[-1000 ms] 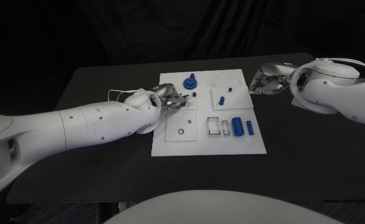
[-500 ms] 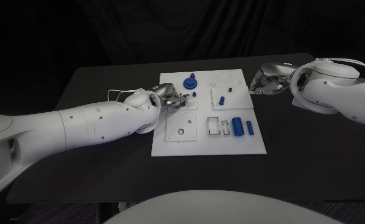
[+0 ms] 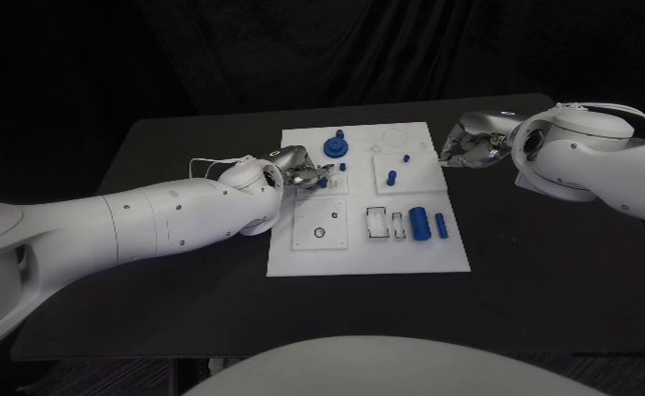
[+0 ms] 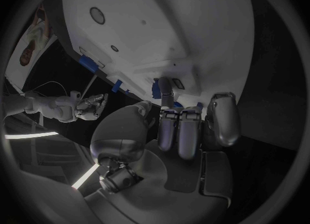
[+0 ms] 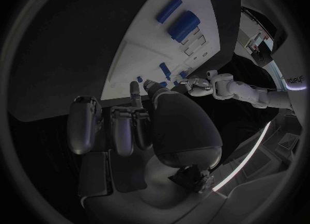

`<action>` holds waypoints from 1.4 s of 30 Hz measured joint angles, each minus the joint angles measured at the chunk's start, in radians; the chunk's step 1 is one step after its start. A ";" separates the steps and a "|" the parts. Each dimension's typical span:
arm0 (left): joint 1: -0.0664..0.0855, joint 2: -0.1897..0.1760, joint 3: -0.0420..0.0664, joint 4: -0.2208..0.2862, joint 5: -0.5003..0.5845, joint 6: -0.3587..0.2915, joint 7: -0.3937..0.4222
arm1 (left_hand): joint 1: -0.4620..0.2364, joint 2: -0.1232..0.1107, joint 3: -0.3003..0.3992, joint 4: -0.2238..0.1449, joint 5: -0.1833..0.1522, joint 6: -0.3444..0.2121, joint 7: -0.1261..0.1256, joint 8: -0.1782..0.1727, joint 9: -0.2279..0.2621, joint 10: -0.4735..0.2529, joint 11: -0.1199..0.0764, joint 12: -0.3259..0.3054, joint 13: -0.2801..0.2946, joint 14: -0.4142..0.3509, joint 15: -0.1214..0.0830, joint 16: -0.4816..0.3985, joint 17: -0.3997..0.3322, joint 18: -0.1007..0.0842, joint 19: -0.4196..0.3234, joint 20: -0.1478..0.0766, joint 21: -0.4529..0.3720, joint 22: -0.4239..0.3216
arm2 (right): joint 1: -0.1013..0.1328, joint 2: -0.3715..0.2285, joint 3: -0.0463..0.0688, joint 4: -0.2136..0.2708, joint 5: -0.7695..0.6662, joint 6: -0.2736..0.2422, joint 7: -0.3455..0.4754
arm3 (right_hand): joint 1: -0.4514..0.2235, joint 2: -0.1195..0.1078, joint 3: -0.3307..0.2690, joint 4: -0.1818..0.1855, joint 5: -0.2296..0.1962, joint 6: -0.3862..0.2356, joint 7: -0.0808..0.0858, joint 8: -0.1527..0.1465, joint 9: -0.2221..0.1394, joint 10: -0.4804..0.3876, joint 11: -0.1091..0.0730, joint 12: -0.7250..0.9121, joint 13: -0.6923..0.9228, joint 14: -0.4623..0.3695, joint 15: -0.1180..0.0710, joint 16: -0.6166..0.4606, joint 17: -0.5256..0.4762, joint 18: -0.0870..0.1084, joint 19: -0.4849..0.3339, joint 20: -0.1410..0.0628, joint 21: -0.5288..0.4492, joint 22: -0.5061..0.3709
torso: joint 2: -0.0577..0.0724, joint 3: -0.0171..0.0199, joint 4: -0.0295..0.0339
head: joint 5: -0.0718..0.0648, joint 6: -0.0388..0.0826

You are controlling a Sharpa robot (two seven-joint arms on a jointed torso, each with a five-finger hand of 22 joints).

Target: Assemble the parts on the task board

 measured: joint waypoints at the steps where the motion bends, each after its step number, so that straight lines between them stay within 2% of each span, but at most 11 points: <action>1: 0.000 0.000 0.000 -0.001 0.000 -0.001 0.000 | 0.000 0.000 0.000 0.000 0.000 0.000 0.000 0.000 0.000 0.000 0.000 0.000 0.000 0.000 0.000 0.000 0.000 0.000 0.000 0.000 0.000 0.000 | 0.000 0.000 0.000 0.000 0.000 0.000 0.000 | 0.000 0.000 0.000 0.000 0.000 0.000 0.000 0.000 0.000 0.000 0.000 0.000 0.000 0.000 0.000 0.000 0.000 0.000 0.000 0.000 0.000 0.000 | 0.000 0.0000 0.0000 | 0.000 0.000; 24: 0.000 0.006 0.000 -0.012 0.000 -0.003 0.006 | 0.027 0.026 -0.003 -0.003 0.000 0.000 0.000 0.000 0.000 0.000 0.000 0.000 0.000 0.000 0.000 0.000 0.000 0.000 0.000 0.000 -0.004 0.000 | 0.000 0.001 0.000 0.000 0.000 0.007 -0.001 | 0.008 0.000 0.003 -0.008 0.000 0.000 0.000 0.000 0.001 0.000 0.000 0.000 0.000 0.000 0.000 -0.004 0.000 0.000 -0.007 0.000 -0.013 0.000 | 0.000 0.0001 0.0007 | 0.003 0.000; 32: 0.000 0.006 0.001 -0.014 0.021 -0.002 0.012 | 0.058 0.025 -0.005 -0.006 0.000 0.000 0.000 -0.006 0.000 0.000 0.000 0.000 0.000 0.000 0.000 0.000 0.000 0.000 -0.002 0.002 -0.008 0.000 | 0.000 0.001 0.000 0.001 0.000 0.009 -0.001 | 0.008 0.000 0.005 -0.011 0.000 0.004 -0.004 0.000 0.002 0.000 0.000 0.000 0.000 0.000 0.000 -0.004 0.000 0.000 -0.007 0.000 -0.014 0.000 | 0.000 0.0001 0.0009 | 0.002 0.000; 39: 0.000 0.005 0.001 -0.013 0.051 -0.002 0.018 | 0.113 0.012 -0.008 -0.008 0.000 0.000 0.000 -0.006 0.000 0.000 0.000 0.000 0.000 0.000 0.000 0.000 0.000 0.000 -0.002 0.002 -0.008 0.000 | 0.000 0.000 0.000 0.001 0.000 0.011 -0.001 | 0.012 0.004 0.008 -0.014 0.000 0.003 -0.004 0.000 0.003 0.000 0.000 0.000 0.000 0.000 0.000 -0.008 0.000 0.000 -0.007 0.000 -0.018 0.001 | 0.000 0.0001 0.0009 | 0.002 0.000; 40: 0.000 0.005 0.001 -0.013 0.054 -0.002 0.019 | 0.138 0.001 -0.002 -0.011 0.109 0.000 0.000 -0.009 0.000 0.000 0.000 0.000 0.000 0.000 0.000 0.000 0.000 0.000 -0.004 0.000 -0.008 0.000 | 0.000 0.000 0.000 0.001 0.000 0.011 -0.001 | 0.012 0.004 0.008 -0.014 0.000 0.003 -0.004 0.000 0.002 0.000 0.000 0.000 0.000 0.000 0.000 -0.008 0.000 0.000 -0.007 0.000 -0.018 0.001 | 0.000 0.0001 0.0009 | 0.002 0.000; 41: 0.001 0.004 0.002 -0.012 0.057 -0.001 0.019 | 0.156 -0.005 0.005 -0.009 0.183 0.000 -0.001 -0.012 0.000 0.000 0.000 0.000 0.000 0.000 0.000 0.000 0.000 0.000 -0.004 0.000 -0.008 0.000 | 0.000 -0.001 0.000 0.002 0.000 0.011 -0.001 | 0.012 0.004 0.008 -0.014 0.000 0.003 -0.004 0.000 0.002 0.000 0.000 0.000 0.000 0.000 0.000 -0.008 0.000 0.000 -0.007 0.000 -0.018 0.001 | 0.000 0.0001 0.0009 | 0.002 0.000; 42: 0.001 0.004 0.002 -0.012 0.059 -0.001 0.019 | 0.166 -0.009 0.008 -0.010 0.215 0.000 -0.001 -0.014 0.000 0.000 0.000 0.000 0.000 0.000 0.000 0.000 0.000 0.000 -0.004 0.000 -0.008 0.000 | 0.000 -0.001 0.000 0.002 0.000 0.011 -0.001 | 0.012 0.004 0.008 -0.014 0.000 0.004 -0.004 0.000 0.002 0.000 0.000 0.000 0.000 0.000 0.000 -0.008 0.000 0.000 -0.007 0.000 -0.018 0.001 | 0.000 0.0001 0.0010 | 0.002 0.000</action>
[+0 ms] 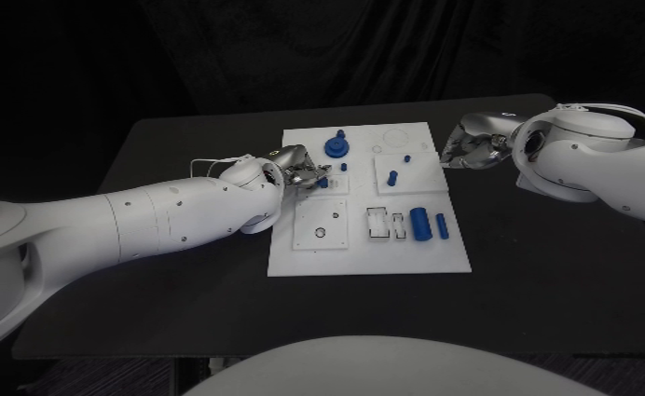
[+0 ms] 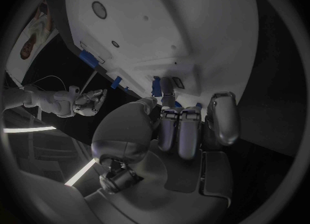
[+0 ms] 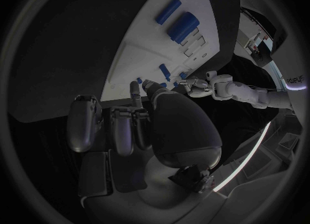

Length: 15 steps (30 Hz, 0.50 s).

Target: Assemble the parts on the task board

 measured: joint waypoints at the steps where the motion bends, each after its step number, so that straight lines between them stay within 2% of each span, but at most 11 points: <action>1: 0.000 0.000 0.000 0.000 0.002 0.000 0.000 | 0.010 -0.004 0.004 -0.002 0.012 0.000 0.000 -0.001 0.000 0.000 0.000 0.000 0.000 0.000 0.000 0.000 0.000 0.000 0.000 0.000 -0.002 0.000 | 0.000 0.000 0.000 0.000 0.000 0.000 0.000 | 0.000 0.000 0.000 0.000 0.000 0.000 0.000 0.000 0.000 0.000 0.000 0.000 0.000 0.000 0.000 0.000 0.000 0.000 0.000 0.000 0.000 0.000 | 0.000 0.0000 -0.0001 | -0.001 0.000; 4: 0.000 -0.002 0.000 0.002 0.008 0.001 0.001 | 0.025 -0.012 0.009 -0.002 0.015 0.000 0.000 -0.001 0.000 0.000 0.000 0.000 0.000 0.000 0.000 0.000 0.000 0.000 0.000 0.000 -0.004 0.000 | 0.000 0.000 0.000 0.000 0.000 0.000 0.000 | 0.000 0.000 -0.002 -0.002 0.000 0.000 0.000 0.000 0.000 0.000 0.000 0.000 0.001 0.000 0.000 0.000 0.000 0.001 0.000 0.000 0.000 0.000 | 0.000 0.0001 0.0000 | -0.002 0.000; 6: 0.000 -0.003 0.000 0.003 0.011 0.002 0.001 | 0.033 -0.016 0.012 -0.004 0.015 0.000 0.000 -0.002 0.000 0.000 0.000 0.000 0.000 0.000 0.000 0.000 0.000 0.000 0.000 0.000 -0.004 0.000 | 0.000 0.000 0.000 0.000 0.000 0.000 0.000 | 0.000 0.000 -0.003 -0.003 0.000 0.000 0.000 0.000 0.000 0.000 0.000 0.000 0.001 0.000 0.000 0.000 0.000 0.016 0.000 0.000 0.000 0.000 | 0.000 0.0002 0.0000 | -0.002 0.000; 15: 0.000 -0.006 0.000 0.006 0.017 0.004 0.001 | 0.038 -0.022 0.013 -0.006 0.015 -0.002 -0.002 -0.005 0.000 0.000 0.000 0.000 0.000 0.000 0.000 0.000 0.000 0.000 0.000 0.000 -0.004 0.000 | 0.000 -0.001 0.000 0.000 0.000 0.001 -0.001 | 0.000 0.000 -0.003 -0.003 0.000 0.000 0.000 0.000 0.000 0.000 0.000 0.000 0.001 0.000 0.000 0.000 0.000 0.016 0.000 0.000 -0.002 0.000 | -0.001 0.0006 -0.0004 | 0.001 0.000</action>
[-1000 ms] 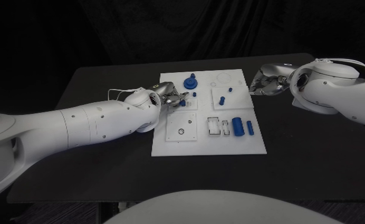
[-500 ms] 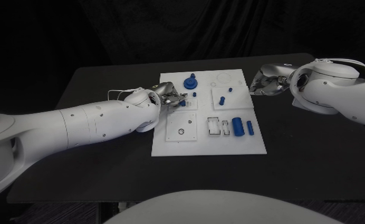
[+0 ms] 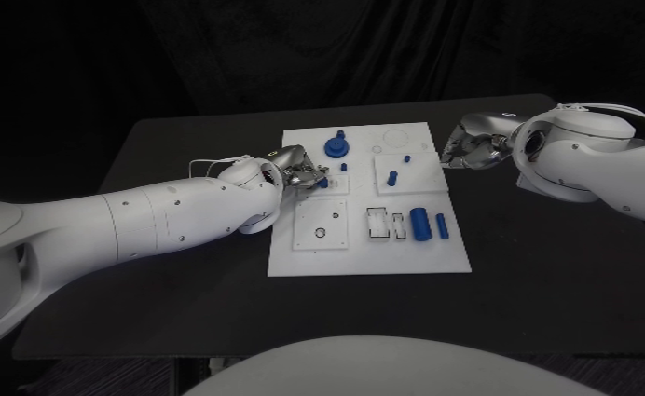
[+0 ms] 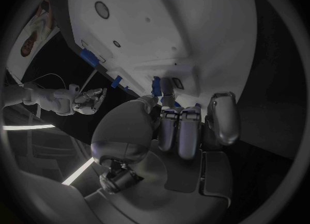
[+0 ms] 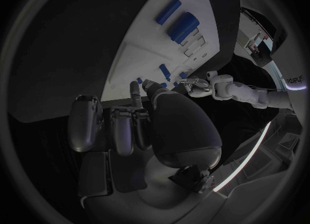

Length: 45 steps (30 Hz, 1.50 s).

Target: Assemble the parts on the task board

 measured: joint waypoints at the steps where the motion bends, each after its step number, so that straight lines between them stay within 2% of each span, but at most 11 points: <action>1: 0.000 0.000 0.000 0.000 0.000 0.000 0.000 | 0.000 0.000 0.000 0.000 0.000 0.000 0.000 0.000 0.000 0.000 0.000 0.000 0.000 0.000 0.000 0.000 0.000 0.000 0.000 0.000 0.000 0.000 | 0.000 0.000 0.000 0.000 0.000 0.000 0.000 | 0.000 0.000 0.000 0.000 0.000 0.002 0.002 0.000 0.001 0.000 0.000 -0.004 0.000 0.000 0.000 -0.004 0.000 0.000 0.000 0.000 -0.003 0.000 | 0.000 0.0000 -0.0002 | 0.001 0.000; 9: 0.000 -0.002 0.000 0.001 0.002 0.002 0.000 | 0.004 0.004 0.003 0.003 0.000 0.000 0.000 0.000 0.000 0.000 0.000 0.000 0.000 0.000 0.000 0.000 0.000 0.000 0.000 0.000 0.000 0.000 | 0.000 0.001 0.000 -0.001 0.000 0.001 -0.001 | 0.000 0.000 0.003 -0.003 0.000 0.004 0.004 0.000 0.001 0.000 0.000 -0.008 0.000 0.000 0.000 -0.004 0.000 0.000 -0.004 -0.004 -0.008 0.000 | 0.000 -0.0003 -0.0010 | 0.002 0.000; 29: 0.000 -0.003 0.000 0.006 0.005 0.012 -0.001 | 0.027 -0.010 0.010 0.001 -0.004 0.009 -0.009 0.003 0.000 0.000 0.000 0.000 0.000 0.000 0.000 0.000 0.000 0.000 0.000 0.000 0.000 0.001 | 0.000 0.001 0.000 -0.001 0.000 0.005 -0.003 | 0.000 0.000 0.003 -0.003 0.000 0.004 0.004 0.000 0.000 0.000 0.000 -0.008 0.000 0.000 0.000 -0.009 0.000 0.000 -0.007 0.000 -0.014 0.000 | 0.000 -0.0009 0.0004 | -0.002 0.000; 32: 0.000 -0.004 0.000 0.007 0.005 0.013 -0.001 | 0.027 -0.010 0.015 0.001 0.007 0.009 -0.009 0.003 0.000 0.000 0.000 0.000 0.000 0.000 0.000 0.000 0.000 0.000 0.000 0.000 0.000 0.001 | 0.000 0.001 0.000 -0.001 0.000 0.005 -0.003 | 0.000 0.000 0.003 -0.003 0.000 0.004 0.004 0.000 0.000 0.000 0.000 -0.008 0.000 0.000 0.000 -0.009 0.000 0.000 -0.007 0.000 -0.014 0.000 | 0.000 -0.0008 0.0000 | -0.002 0.000; 38: 0.000 -0.005 0.001 0.008 0.005 0.015 -0.002 | 0.032 -0.015 0.015 0.001 0.007 0.009 -0.009 0.005 0.000 0.000 0.000 0.000 0.000 0.000 0.000 0.000 0.000 0.000 0.000 0.000 0.000 0.001 | 0.000 0.001 0.000 -0.001 0.000 0.007 -0.004 | 0.000 0.000 0.003 -0.003 0.000 0.004 0.004 0.000 0.002 0.000 0.000 -0.008 0.000 0.000 0.000 -0.009 0.000 0.000 -0.007 0.000 -0.014 0.000 | 0.000 -0.0006 -0.0001 | -0.001 0.000; 43: 0.000 -0.005 0.001 0.008 0.006 0.015 -0.002 | 0.036 -0.011 0.017 0.003 0.006 0.009 -0.009 0.005 0.000 0.000 0.000 0.000 0.000 0.000 0.000 0.000 0.000 0.000 0.000 0.000 0.000 0.001 | -0.001 0.001 0.000 -0.002 0.000 0.009 -0.004 | 0.000 0.000 0.003 -0.003 0.000 0.004 0.004 0.000 0.001 0.000 0.000 -0.008 0.000 0.000 0.000 -0.009 0.000 0.000 -0.007 0.000 -0.014 0.000 | 0.000 -0.0007 -0.0001 | -0.001 0.000; 45: 0.000 -0.005 0.001 0.008 0.006 0.015 -0.002 | 0.036 -0.011 0.020 0.006 -0.007 0.009 -0.009 0.005 0.000 0.000 0.000 0.000 0.000 0.000 0.000 0.000 0.000 0.000 0.000 0.000 0.000 0.001 | -0.001 0.001 0.000 -0.002 0.000 0.010 -0.005 | 0.000 0.000 0.003 -0.003 0.000 0.004 0.004 0.000 0.001 0.000 0.000 -0.008 0.000 0.000 0.000 -0.008 0.000 0.000 -0.007 0.000 -0.014 0.000 | 0.001 -0.0007 -0.0001 | 0.000 0.000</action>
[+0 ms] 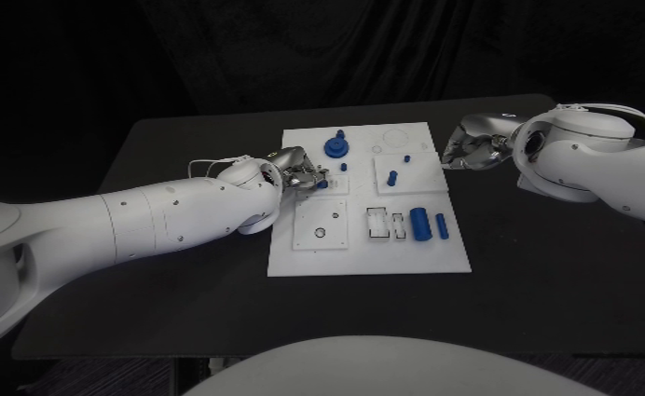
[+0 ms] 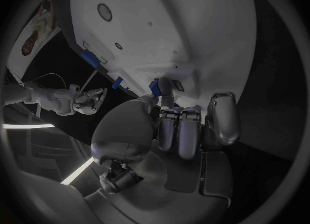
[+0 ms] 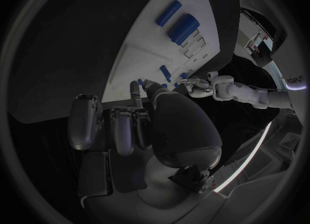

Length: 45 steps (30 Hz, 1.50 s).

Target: Assemble the parts on the task board

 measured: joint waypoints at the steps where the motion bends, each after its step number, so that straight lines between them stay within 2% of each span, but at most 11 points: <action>1: 0.000 0.000 0.000 0.000 0.000 0.000 0.000 | 0.000 0.000 0.002 0.002 -0.017 0.000 0.000 -0.003 0.000 0.000 0.000 0.000 0.000 0.000 0.000 0.000 0.000 0.000 0.000 0.000 0.000 0.000 | 0.000 0.000 0.000 0.000 0.000 0.000 0.000 | 0.000 0.000 0.000 0.000 0.000 0.000 0.000 0.000 0.000 0.000 0.000 0.000 0.000 0.000 0.000 0.000 0.000 0.000 0.000 0.000 0.000 0.000 | 0.000 0.0000 0.0000 | 0.000 0.000; 5: 0.000 0.000 0.000 0.000 0.000 -0.003 0.002 | -0.066 0.027 -0.020 0.009 -0.138 -0.003 0.003 -0.024 0.000 0.000 0.000 0.000 0.000 0.000 0.000 0.000 0.000 0.000 0.000 0.000 -0.005 0.000 | 0.000 0.000 0.000 0.000 0.000 0.002 -0.001 | 0.000 0.000 0.000 0.000 0.000 0.000 0.000 0.000 0.000 0.000 0.000 0.000 0.000 0.000 0.000 0.000 0.000 0.000 0.000 0.000 0.000 0.000 | 0.000 0.0000 0.0004 | 0.000 0.000; 7: 0.000 0.000 -0.001 0.001 0.000 -0.005 0.004 | -0.099 0.037 -0.035 0.010 -0.153 -0.006 0.006 -0.032 0.000 0.000 0.000 0.000 0.000 0.000 0.000 0.000 0.000 0.000 0.000 0.000 -0.005 0.000 | 0.000 0.000 0.000 0.000 0.000 0.003 -0.001 | 0.000 0.000 0.000 0.000 0.000 0.000 0.000 0.000 0.000 0.000 0.000 -0.006 0.000 0.000 0.000 0.000 0.000 0.000 0.000 0.000 -0.005 0.000 | 0.000 0.0000 0.0005 | 0.001 0.000; 12: 0.000 0.000 -0.001 0.002 0.001 -0.010 0.007 | -0.141 0.049 -0.056 0.011 -0.153 -0.007 0.011 -0.039 0.000 0.000 0.000 0.000 0.000 0.000 0.000 0.000 0.000 0.000 0.001 0.001 -0.005 0.000 | 0.000 0.000 0.000 0.000 0.000 0.004 -0.002 | 0.000 0.000 0.000 0.000 0.000 0.000 0.000 0.000 0.000 0.000 0.000 -0.006 0.000 0.000 0.000 0.000 0.000 0.000 0.000 0.000 -0.005 0.000 | 0.000 -0.0001 0.0005 | 0.002 0.000; 17: 0.000 0.000 -0.002 0.003 0.001 -0.017 0.013 | -0.148 0.056 -0.065 0.010 -0.153 -0.006 0.013 -0.055 0.000 0.000 0.000 0.000 0.000 0.000 0.000 0.000 0.000 0.000 0.004 0.004 -0.005 0.000 | 0.000 0.000 0.000 0.000 0.000 0.005 -0.002 | 0.000 0.000 0.000 0.000 0.000 0.000 0.000 0.000 0.000 0.000 0.000 -0.006 0.000 0.000 0.000 0.000 0.000 0.000 0.000 0.000 -0.005 0.000 | 0.000 -0.0003 0.0004 | 0.002 0.000; 22: -0.001 0.000 -0.003 0.004 0.002 -0.027 0.022 | -0.157 0.065 -0.067 0.008 -0.153 0.004 0.014 -0.048 -0.006 0.000 0.000 0.000 0.000 0.000 0.000 0.000 0.000 0.000 0.004 0.004 -0.005 0.000 | 0.000 0.000 0.000 0.000 0.000 0.006 -0.003 | 0.000 0.000 0.001 0.000 0.000 0.000 0.000 0.000 0.000 0.000 0.000 -0.006 0.000 0.000 0.000 -0.002 0.000 0.000 0.000 0.000 -0.005 0.000 | 0.000 -0.0002 0.0004 | 0.002 0.000; 29: -0.003 0.001 -0.005 0.004 0.003 -0.039 0.033 | -0.157 0.065 -0.067 0.008 -0.153 0.008 0.011 -0.048 -0.038 0.000 0.000 0.000 0.000 0.000 0.000 0.000 0.000 0.000 0.004 0.004 -0.005 0.000 | 0.000 0.000 0.000 0.000 0.000 0.008 -0.004 | 0.000 0.000 0.003 -0.003 0.000 0.000 0.000 0.000 0.001 0.000 0.000 -0.006 0.000 0.000 0.000 -0.004 0.000 0.000 0.000 0.000 -0.005 0.000 | 0.000 -0.0002 0.0001 | 0.003 0.000; 33: -0.004 0.001 -0.005 0.003 0.003 -0.042 0.035 | -0.157 0.065 -0.067 0.008 -0.153 0.017 0.009 -0.043 -0.041 0.000 0.000 0.000 0.000 0.000 0.000 0.000 0.000 0.000 0.004 0.004 -0.005 0.000 | 0.000 0.000 0.000 0.000 0.000 0.008 -0.004 | 0.004 0.004 0.003 -0.003 0.000 0.000 0.000 0.000 0.001 0.000 0.000 -0.006 0.000 0.000 0.000 -0.004 0.000 0.000 0.000 0.000 -0.005 0.000 | 0.000 -0.0002 0.0001 | 0.001 0.000; 37: -0.005 0.002 -0.006 0.003 0.003 -0.043 0.035 | -0.150 0.070 -0.068 0.007 -0.153 0.018 0.008 -0.029 -0.019 0.000 0.000 0.000 0.000 0.000 0.000 0.000 0.000 0.000 0.008 0.000 -0.005 0.000 | 0.000 0.000 0.000 0.001 0.000 0.009 -0.005 | 0.004 0.004 0.003 -0.003 0.000 0.000 0.000 0.000 0.000 0.000 0.000 -0.006 0.000 0.000 0.000 -0.004 0.000 0.000 0.000 0.000 -0.005 0.000 | 0.000 -0.0001 0.0002 | 0.001 0.000; 41: -0.005 0.001 -0.006 0.004 0.004 -0.043 0.034 | -0.139 0.065 -0.074 0.009 -0.153 0.018 0.008 -0.016 0.009 0.000 0.000 0.000 0.000 0.000 0.000 0.000 0.000 0.000 0.008 0.000 -0.005 0.000 | -0.001 0.000 0.000 0.001 0.000 0.010 -0.006 | 0.004 0.004 0.003 -0.003 0.000 0.000 0.000 0.000 0.000 0.000 0.000 -0.006 0.000 0.000 0.000 -0.004 0.000 0.000 0.000 0.000 -0.005 0.000 | 0.000 0.0000 0.0005 | 0.002 0.000; 45: -0.007 -0.006 -0.007 0.014 0.004 -0.045 0.033 | -0.122 0.062 -0.081 0.008 -0.153 0.010 0.000 0.008 0.060 0.000 0.000 0.000 0.000 0.000 0.000 0.000 0.000 0.000 0.015 -0.003 -0.001 0.000 | -0.001 -0.001 0.000 0.001 0.000 0.009 -0.006 | 0.004 0.004 0.003 -0.003 0.000 0.000 0.000 0.000 0.000 0.000 0.000 -0.006 0.000 0.000 0.000 -0.004 0.000 0.000 0.000 0.000 -0.005 0.000 | 0.000 0.0001 0.0002 | 0.004 0.000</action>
